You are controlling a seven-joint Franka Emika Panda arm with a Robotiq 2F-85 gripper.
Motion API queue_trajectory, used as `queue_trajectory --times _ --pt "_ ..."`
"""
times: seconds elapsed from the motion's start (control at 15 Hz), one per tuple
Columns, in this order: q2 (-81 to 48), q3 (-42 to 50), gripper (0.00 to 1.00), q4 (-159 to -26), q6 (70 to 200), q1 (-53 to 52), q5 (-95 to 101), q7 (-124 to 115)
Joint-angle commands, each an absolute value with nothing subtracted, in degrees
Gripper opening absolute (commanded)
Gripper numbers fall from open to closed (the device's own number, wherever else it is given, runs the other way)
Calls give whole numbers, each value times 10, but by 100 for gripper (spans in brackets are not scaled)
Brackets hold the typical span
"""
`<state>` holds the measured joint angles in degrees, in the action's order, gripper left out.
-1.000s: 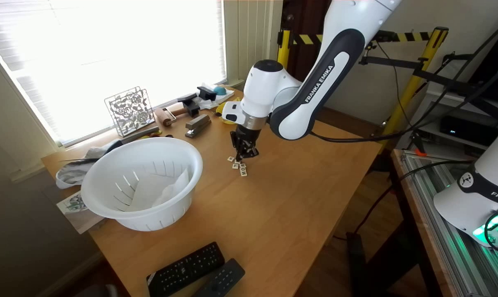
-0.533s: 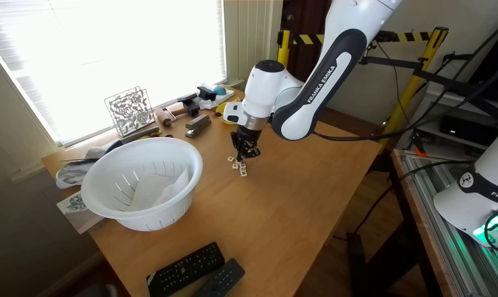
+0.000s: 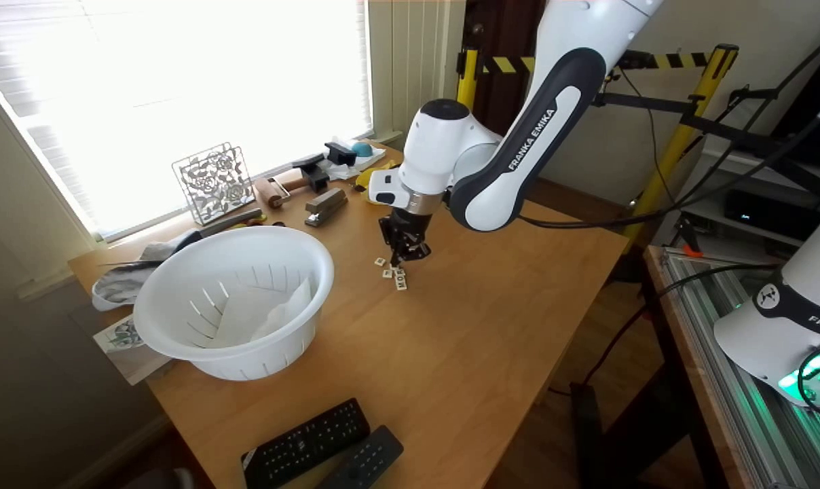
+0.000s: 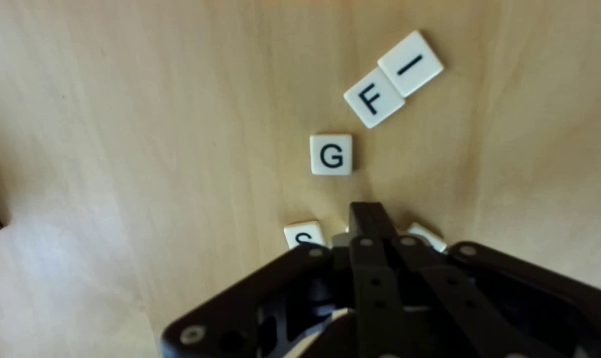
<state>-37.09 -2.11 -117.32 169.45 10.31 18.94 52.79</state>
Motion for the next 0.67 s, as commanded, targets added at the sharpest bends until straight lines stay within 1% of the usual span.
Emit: queue_trajectory --times 0.0,0.6 --pt "-377 -18 0 -1197 1703 103 209 546" --pt "-373 -13 0 -1202 1700 98 207 573"
